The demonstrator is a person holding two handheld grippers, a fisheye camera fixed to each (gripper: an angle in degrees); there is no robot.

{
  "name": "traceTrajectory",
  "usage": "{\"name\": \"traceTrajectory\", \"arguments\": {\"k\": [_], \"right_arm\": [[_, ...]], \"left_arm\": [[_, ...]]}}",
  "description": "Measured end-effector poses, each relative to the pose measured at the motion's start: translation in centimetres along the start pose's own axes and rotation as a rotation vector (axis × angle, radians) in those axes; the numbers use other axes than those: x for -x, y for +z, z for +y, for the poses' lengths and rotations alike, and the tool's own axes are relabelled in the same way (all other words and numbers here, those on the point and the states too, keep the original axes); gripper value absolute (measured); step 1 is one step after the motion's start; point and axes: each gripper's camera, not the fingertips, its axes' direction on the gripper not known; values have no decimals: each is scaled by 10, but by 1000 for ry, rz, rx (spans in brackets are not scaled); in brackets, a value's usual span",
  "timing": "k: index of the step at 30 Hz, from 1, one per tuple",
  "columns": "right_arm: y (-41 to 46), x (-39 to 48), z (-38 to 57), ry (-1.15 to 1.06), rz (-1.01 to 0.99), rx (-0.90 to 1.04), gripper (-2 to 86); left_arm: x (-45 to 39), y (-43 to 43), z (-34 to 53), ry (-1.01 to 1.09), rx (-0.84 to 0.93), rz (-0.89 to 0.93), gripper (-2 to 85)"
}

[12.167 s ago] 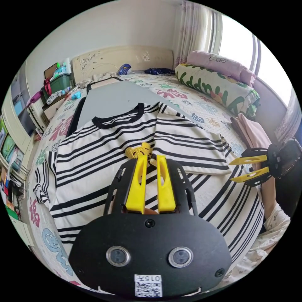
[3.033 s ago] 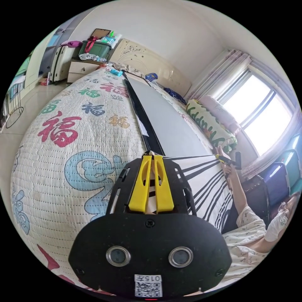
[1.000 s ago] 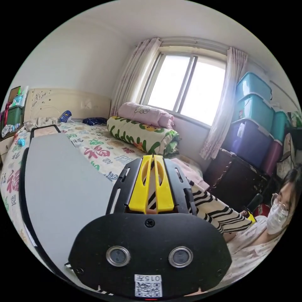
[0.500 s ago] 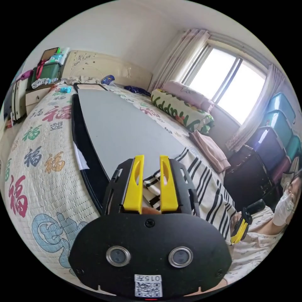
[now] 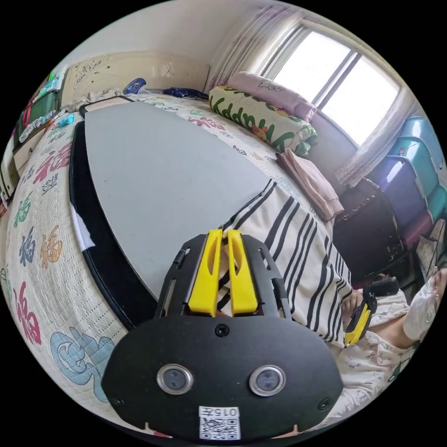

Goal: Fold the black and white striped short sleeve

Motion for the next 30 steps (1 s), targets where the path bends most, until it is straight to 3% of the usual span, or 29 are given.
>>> {"name": "traceTrajectory", "arguments": {"k": [3, 5, 11, 19, 24, 30], "right_arm": [[-17, 19, -9, -88, -19, -41, 5], [-17, 33, -20, -129, -7, -47, 5], [32, 35, -29, -38, -41, 90, 6], [33, 56, -32, 13, -86, 121, 20], [20, 83, -33, -6, -217, 113, 59], [-23, 137, -24, -108, 118, 81, 74]], "left_arm": [[-9, -42, 7, 37, -209, 91, 13], [-22, -73, 9, 81, -291, 58, 10], [-18, -50, 12, 134, -130, -223, 8], [-4, -3, 13, 157, -25, -320, 11], [-16, 14, 13, 199, -6, -406, 14], [-4, 12, 10, 168, -35, -374, 17]]}}
